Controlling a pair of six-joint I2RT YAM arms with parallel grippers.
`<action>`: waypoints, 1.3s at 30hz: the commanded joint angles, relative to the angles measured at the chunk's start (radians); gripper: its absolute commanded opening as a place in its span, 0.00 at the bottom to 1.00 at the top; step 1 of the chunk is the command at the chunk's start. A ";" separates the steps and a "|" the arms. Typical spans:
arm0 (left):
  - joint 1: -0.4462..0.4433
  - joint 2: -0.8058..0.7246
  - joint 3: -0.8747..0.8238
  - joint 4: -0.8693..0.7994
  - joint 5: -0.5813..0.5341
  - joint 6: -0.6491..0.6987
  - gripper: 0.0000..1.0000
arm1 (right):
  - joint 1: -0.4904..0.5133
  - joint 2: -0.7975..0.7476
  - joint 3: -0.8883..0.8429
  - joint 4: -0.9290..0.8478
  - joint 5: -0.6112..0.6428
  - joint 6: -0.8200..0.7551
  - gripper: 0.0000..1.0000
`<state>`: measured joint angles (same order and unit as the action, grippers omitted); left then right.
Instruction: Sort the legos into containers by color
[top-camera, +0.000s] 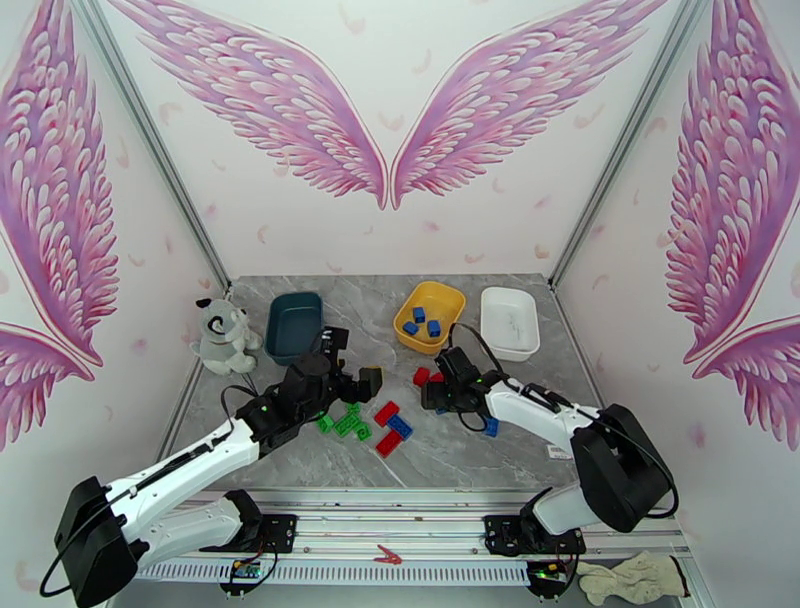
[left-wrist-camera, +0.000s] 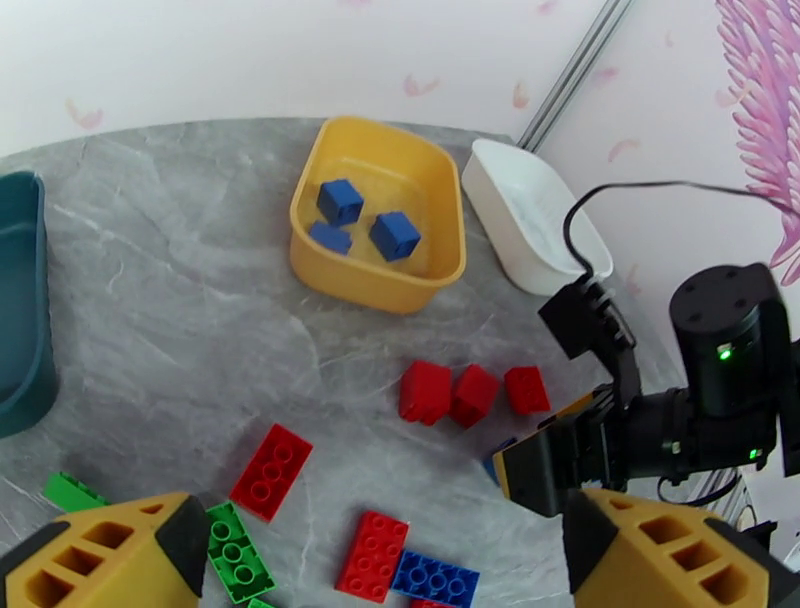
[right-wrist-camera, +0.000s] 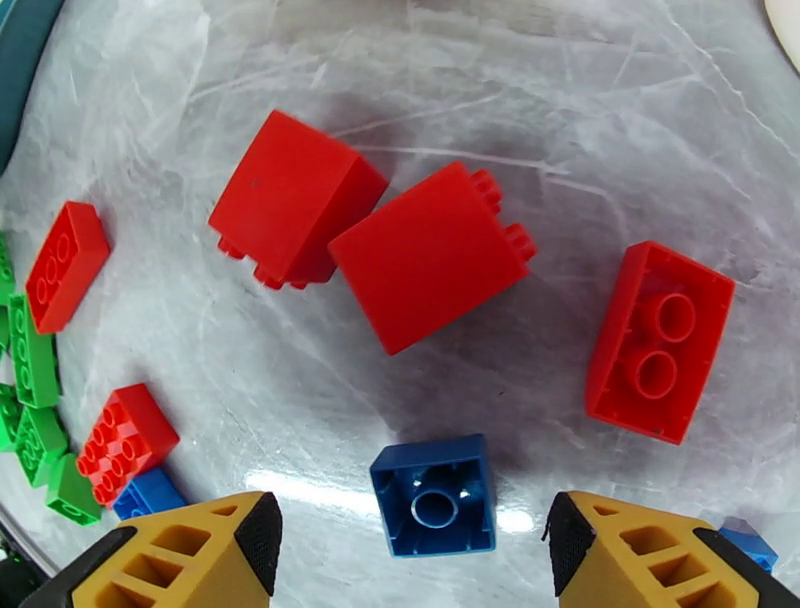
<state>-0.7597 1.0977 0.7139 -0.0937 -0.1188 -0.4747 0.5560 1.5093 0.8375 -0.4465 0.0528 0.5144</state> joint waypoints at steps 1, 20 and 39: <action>0.010 0.009 -0.044 0.037 0.017 0.000 0.99 | 0.007 0.043 0.028 -0.027 0.057 -0.012 0.74; 0.017 0.162 -0.001 0.207 0.055 -0.105 0.99 | 0.014 0.111 0.092 -0.035 0.035 -0.014 0.33; 0.153 0.279 -0.006 0.407 0.174 0.014 0.99 | -0.116 0.338 0.709 -0.220 0.093 0.001 0.26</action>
<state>-0.6331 1.3724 0.7300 0.2790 0.0200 -0.4870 0.4637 1.7618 1.4460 -0.5972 0.1207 0.5014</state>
